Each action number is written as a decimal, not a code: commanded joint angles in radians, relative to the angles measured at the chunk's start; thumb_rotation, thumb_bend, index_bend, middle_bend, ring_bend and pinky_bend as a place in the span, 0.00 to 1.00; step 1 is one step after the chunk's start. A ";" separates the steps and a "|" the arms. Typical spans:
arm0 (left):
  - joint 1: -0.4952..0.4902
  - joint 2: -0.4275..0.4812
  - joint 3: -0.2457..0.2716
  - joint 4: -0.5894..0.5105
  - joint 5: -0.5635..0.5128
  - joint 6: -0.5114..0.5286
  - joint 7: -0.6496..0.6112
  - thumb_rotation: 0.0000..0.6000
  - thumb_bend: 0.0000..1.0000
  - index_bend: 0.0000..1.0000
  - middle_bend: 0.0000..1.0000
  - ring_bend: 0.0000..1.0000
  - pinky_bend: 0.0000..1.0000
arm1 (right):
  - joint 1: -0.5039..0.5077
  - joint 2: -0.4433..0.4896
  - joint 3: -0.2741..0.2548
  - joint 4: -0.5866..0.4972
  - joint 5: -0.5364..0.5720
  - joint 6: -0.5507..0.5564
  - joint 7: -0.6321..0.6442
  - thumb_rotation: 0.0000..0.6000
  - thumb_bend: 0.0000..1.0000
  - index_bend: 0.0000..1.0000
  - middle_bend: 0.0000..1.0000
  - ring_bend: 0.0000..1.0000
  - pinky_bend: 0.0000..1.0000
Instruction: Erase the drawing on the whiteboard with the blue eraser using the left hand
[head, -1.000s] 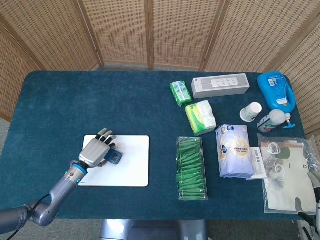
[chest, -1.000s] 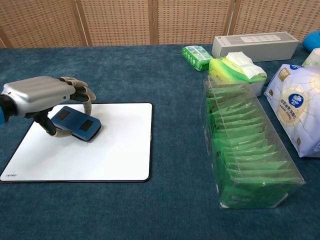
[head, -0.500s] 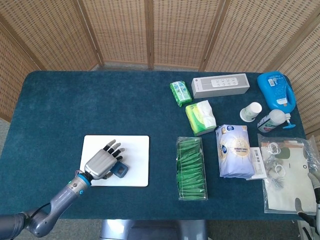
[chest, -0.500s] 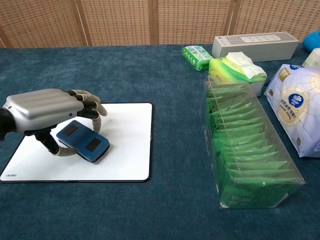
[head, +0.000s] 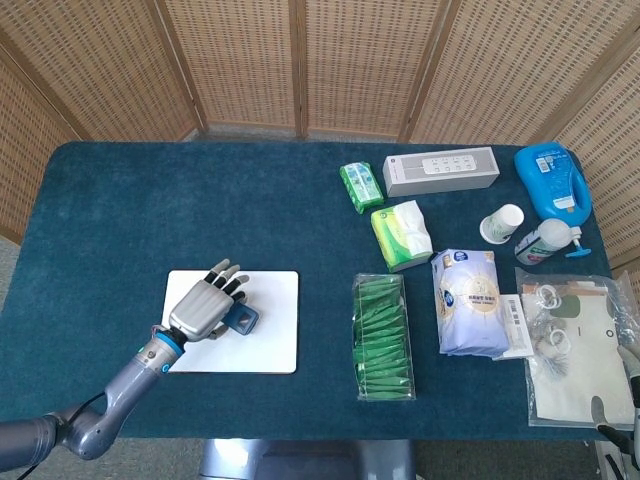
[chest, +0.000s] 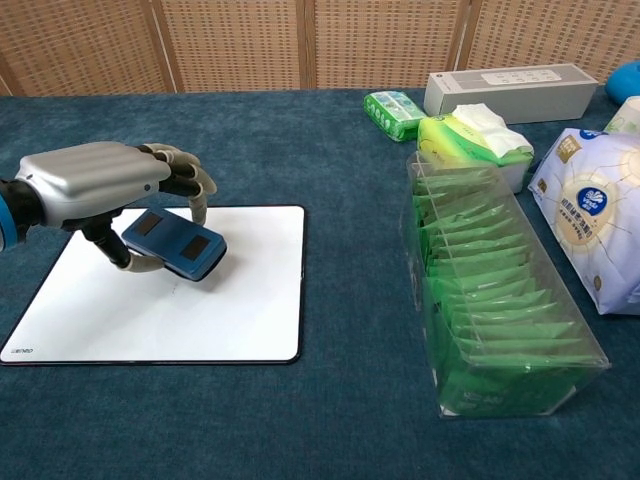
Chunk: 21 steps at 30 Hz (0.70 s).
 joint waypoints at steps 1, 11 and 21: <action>-0.007 -0.032 -0.019 0.046 -0.019 -0.004 -0.021 1.00 0.36 0.85 0.17 0.00 0.00 | 0.000 -0.001 0.000 0.002 0.001 -0.001 0.001 1.00 0.40 0.11 0.12 0.00 0.07; -0.028 -0.056 0.005 0.077 -0.057 -0.068 0.031 1.00 0.36 0.85 0.17 0.00 0.00 | -0.001 -0.001 0.000 0.004 0.007 -0.007 0.002 1.00 0.40 0.11 0.12 0.00 0.07; -0.016 0.005 0.042 -0.002 -0.063 -0.065 0.074 1.00 0.36 0.85 0.20 0.00 0.00 | 0.005 -0.005 0.000 0.005 0.005 -0.015 0.001 1.00 0.40 0.11 0.12 0.00 0.07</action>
